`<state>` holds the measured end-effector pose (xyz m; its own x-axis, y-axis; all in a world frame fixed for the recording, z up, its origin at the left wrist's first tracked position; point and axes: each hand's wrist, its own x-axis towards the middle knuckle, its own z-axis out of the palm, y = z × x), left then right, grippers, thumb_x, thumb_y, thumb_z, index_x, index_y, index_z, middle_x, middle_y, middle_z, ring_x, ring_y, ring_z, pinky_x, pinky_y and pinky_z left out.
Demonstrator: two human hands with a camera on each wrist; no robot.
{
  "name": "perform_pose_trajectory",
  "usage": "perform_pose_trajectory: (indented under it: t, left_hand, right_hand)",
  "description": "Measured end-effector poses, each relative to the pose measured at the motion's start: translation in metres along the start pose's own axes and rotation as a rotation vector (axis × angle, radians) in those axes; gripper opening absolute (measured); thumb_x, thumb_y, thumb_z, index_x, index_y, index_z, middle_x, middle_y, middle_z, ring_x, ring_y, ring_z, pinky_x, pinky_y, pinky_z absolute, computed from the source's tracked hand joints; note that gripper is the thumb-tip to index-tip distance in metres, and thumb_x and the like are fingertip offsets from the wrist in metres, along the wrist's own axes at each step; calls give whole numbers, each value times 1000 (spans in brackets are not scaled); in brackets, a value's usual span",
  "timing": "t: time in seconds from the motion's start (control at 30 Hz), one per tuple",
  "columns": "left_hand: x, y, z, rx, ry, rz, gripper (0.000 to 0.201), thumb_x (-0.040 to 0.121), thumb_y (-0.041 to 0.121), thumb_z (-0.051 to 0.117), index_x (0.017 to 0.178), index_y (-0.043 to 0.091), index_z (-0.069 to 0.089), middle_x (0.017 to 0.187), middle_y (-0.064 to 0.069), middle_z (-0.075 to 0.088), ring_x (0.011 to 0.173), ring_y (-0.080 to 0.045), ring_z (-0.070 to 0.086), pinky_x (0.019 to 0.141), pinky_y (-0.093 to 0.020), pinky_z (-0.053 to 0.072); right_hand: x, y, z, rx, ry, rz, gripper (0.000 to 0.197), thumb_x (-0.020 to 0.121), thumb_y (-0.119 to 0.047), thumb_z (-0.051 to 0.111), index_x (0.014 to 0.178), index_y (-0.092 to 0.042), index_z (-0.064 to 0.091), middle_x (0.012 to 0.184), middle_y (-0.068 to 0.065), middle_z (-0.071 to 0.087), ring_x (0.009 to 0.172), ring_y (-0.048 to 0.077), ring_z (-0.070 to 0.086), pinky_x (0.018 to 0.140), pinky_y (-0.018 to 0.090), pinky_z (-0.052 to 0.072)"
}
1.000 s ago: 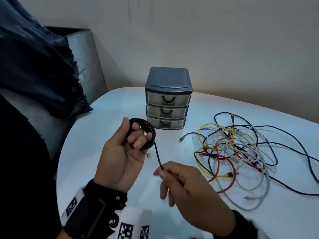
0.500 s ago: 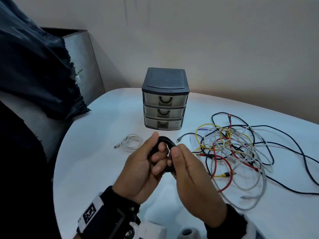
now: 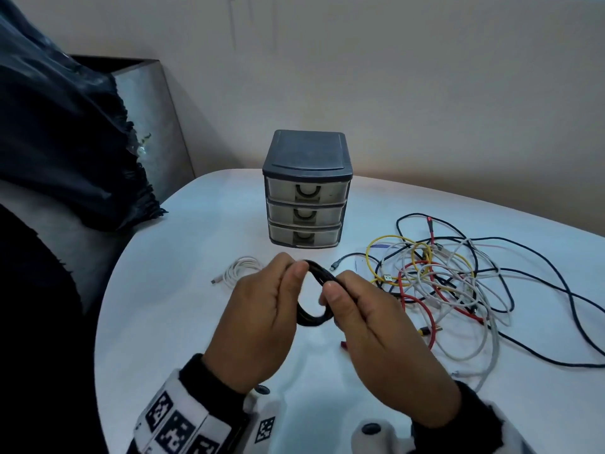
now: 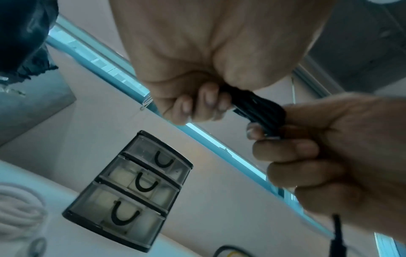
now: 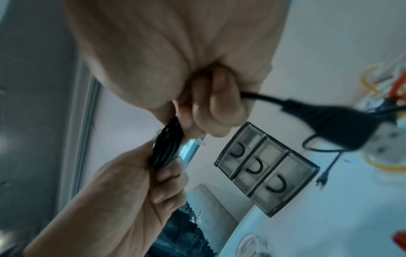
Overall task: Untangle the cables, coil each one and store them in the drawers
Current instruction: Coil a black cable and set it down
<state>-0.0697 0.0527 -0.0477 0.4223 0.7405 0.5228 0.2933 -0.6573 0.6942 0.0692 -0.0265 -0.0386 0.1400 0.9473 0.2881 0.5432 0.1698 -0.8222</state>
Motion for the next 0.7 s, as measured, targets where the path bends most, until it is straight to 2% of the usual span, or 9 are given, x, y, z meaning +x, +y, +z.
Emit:
perform_pose_trajectory:
  t: [0.07, 0.13, 0.23, 0.27, 0.33, 0.37, 0.47, 0.53, 0.7]
  left_hand:
    - [5, -2, -6, -127, 100, -120, 42, 98, 47, 34, 68, 18, 41, 60, 0, 42, 54, -12, 37, 53, -29, 34]
    - [10, -10, -15, -234, 195, -272, 46, 100, 45, 38, 66, 13, 43, 55, 7, 40, 53, -9, 36, 54, -31, 34]
    - [11, -14, -17, -344, 242, -406, 47, 105, 35, 38, 66, 10, 44, 53, 9, 39, 48, -6, 35, 52, -25, 35]
    - [10, -13, -15, -382, 234, -427, 45, 104, 33, 38, 66, 10, 44, 52, 10, 38, 47, -6, 35, 50, -22, 35]
    - [8, -7, -8, -449, 203, -464, 44, 104, 33, 37, 66, 11, 44, 54, 10, 38, 49, -8, 34, 47, -18, 34]
    - [8, -5, -6, -473, 190, -484, 44, 104, 33, 37, 66, 11, 44, 55, 9, 39, 51, -8, 34, 48, -18, 34]
    - [8, 0, -4, -552, 179, -530, 43, 103, 34, 37, 67, 11, 44, 60, 4, 40, 55, -10, 34, 48, -19, 34]
    - [9, 3, -2, -613, 171, -533, 42, 103, 33, 38, 67, 10, 43, 59, 2, 38, 52, -10, 32, 47, -19, 31]
    - [5, 11, 11, -710, 106, -502, 40, 99, 34, 41, 66, 12, 37, 55, 2, 28, 49, -10, 26, 45, -20, 27]
  right_hand:
    - [0, 2, -7, 90, -21, 1, 29, 97, -41, 43, 84, -20, 57, 58, -5, 43, 53, 10, 38, 51, 26, 35]
    - [-2, 9, -13, 34, -37, -26, 21, 97, -35, 46, 84, -25, 60, 62, -7, 51, 54, 10, 47, 53, 27, 40]
    - [-3, 22, -14, -370, -53, -124, 25, 95, -39, 44, 84, -27, 63, 80, -14, 54, 76, 7, 54, 70, 22, 43]
    - [-3, 26, -10, -483, -62, -128, 26, 94, -40, 45, 84, -26, 65, 81, -14, 53, 77, 6, 53, 71, 23, 44]
    - [-1, 29, -1, -469, -51, -50, 23, 96, -32, 50, 82, -22, 66, 76, -10, 57, 71, 8, 57, 68, 30, 51]
    - [1, 28, 2, -343, -9, 26, 21, 98, -25, 54, 82, -19, 66, 73, -6, 62, 68, 9, 61, 66, 31, 54]
    - [9, 16, 3, 306, 227, 295, 16, 95, -4, 60, 83, -9, 70, 71, 6, 72, 65, 13, 72, 60, 22, 56]
    - [13, 8, 4, 661, 305, 414, 11, 93, -1, 60, 86, -2, 69, 72, 12, 73, 67, 20, 74, 59, 21, 56]
    - [12, 0, 18, 1090, 170, 466, 13, 76, -13, 64, 78, -7, 76, 78, 10, 74, 65, 12, 69, 58, 21, 56]
